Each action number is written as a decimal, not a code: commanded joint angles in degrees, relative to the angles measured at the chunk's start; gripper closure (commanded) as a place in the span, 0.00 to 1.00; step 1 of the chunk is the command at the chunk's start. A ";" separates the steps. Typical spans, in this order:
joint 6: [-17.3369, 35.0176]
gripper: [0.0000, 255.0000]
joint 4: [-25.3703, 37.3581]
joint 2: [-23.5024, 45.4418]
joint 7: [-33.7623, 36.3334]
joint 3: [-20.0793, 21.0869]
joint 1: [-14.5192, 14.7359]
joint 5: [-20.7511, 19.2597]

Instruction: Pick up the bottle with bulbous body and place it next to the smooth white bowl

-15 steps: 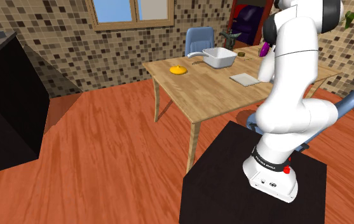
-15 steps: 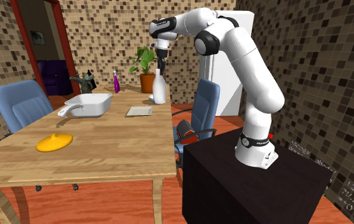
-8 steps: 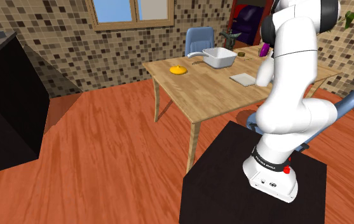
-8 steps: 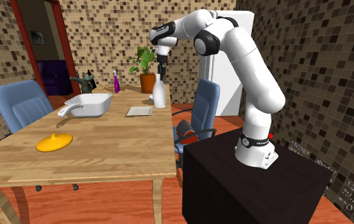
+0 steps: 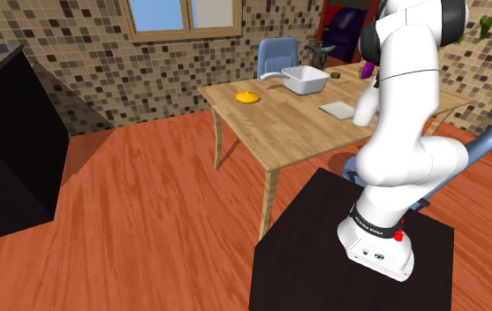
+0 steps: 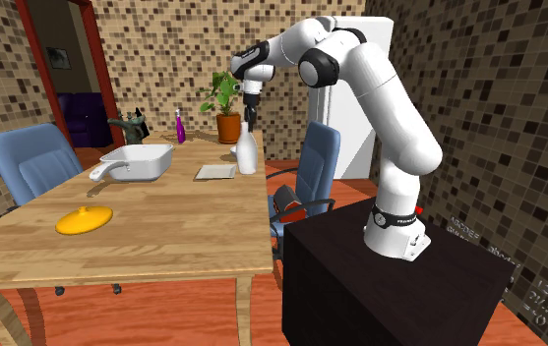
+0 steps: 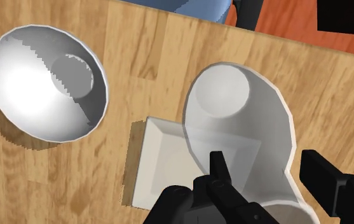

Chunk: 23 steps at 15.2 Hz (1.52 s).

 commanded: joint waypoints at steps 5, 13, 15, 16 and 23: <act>0.31 1.00 -0.30 -0.01 -0.14 0.00 0.03 0.05; -1.23 0.00 0.92 -0.52 0.21 -0.30 -0.16 -0.41; -4.45 0.00 3.73 -1.33 0.89 -0.77 -0.76 -1.18; -5.78 0.00 4.99 -1.55 1.15 -0.92 -1.09 -1.41; -5.78 0.00 4.99 -1.55 1.15 -0.91 -1.09 -1.41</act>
